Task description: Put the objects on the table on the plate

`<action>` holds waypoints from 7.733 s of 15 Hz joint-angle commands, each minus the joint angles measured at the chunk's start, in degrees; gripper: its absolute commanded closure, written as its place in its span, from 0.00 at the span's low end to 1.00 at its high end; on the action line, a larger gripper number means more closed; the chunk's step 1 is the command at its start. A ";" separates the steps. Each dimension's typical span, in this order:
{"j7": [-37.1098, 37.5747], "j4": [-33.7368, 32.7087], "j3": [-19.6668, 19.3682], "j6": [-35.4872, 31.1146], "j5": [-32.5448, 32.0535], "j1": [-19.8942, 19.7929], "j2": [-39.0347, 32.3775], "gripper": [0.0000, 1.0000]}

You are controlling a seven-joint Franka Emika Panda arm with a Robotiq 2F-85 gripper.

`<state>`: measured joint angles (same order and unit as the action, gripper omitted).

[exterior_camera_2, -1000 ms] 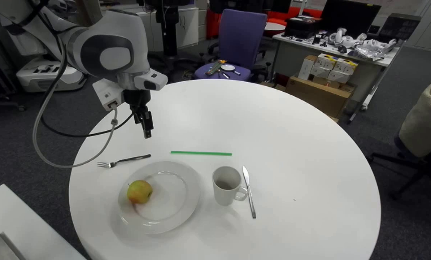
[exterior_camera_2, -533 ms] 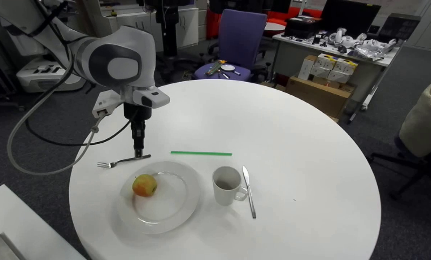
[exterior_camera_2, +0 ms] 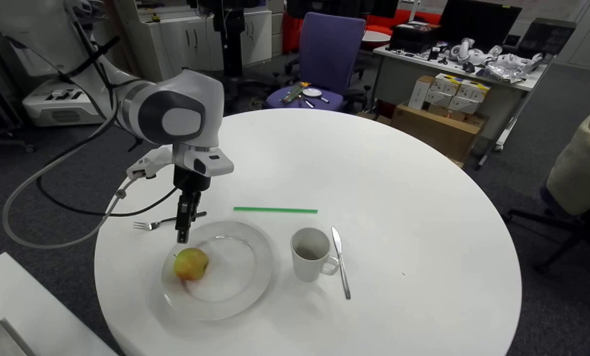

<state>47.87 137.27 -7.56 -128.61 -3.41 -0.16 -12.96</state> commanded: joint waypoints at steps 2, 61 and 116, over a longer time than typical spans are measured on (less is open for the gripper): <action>8.68 -0.79 -1.81 -0.81 -6.34 1.22 -1.67 0.00; -3.64 8.60 -1.15 -10.35 8.32 -4.04 2.06 0.00; -31.26 -0.20 0.97 -2.65 37.15 -11.46 -5.69 0.52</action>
<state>21.98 139.60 -7.69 -135.20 29.17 -9.00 -17.58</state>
